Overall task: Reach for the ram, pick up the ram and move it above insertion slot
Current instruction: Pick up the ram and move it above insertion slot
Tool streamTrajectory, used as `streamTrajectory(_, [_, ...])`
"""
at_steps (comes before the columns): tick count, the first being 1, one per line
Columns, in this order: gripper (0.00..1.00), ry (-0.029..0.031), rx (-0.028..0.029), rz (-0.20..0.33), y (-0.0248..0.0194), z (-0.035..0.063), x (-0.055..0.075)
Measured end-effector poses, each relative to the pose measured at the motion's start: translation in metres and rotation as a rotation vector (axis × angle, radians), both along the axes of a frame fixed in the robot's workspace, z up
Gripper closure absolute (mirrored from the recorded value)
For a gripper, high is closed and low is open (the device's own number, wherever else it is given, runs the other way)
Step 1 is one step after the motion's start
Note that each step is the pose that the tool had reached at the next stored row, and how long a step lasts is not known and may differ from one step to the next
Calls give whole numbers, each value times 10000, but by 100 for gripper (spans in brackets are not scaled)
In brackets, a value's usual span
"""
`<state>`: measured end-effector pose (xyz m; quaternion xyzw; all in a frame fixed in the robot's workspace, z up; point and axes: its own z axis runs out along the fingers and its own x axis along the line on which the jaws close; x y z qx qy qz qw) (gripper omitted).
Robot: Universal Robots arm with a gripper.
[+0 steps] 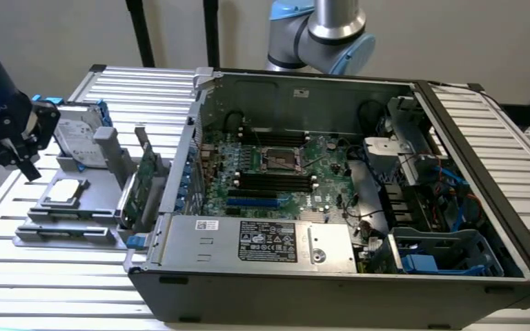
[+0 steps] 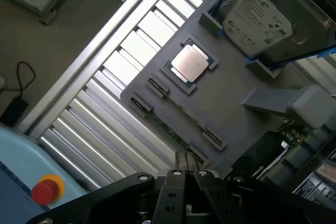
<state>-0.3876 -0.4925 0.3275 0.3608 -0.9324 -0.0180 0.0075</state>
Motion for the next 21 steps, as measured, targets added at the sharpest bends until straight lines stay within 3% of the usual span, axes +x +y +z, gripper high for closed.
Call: streamTrajectory(21, [89, 0, 0, 3815, 0, -8, 0])
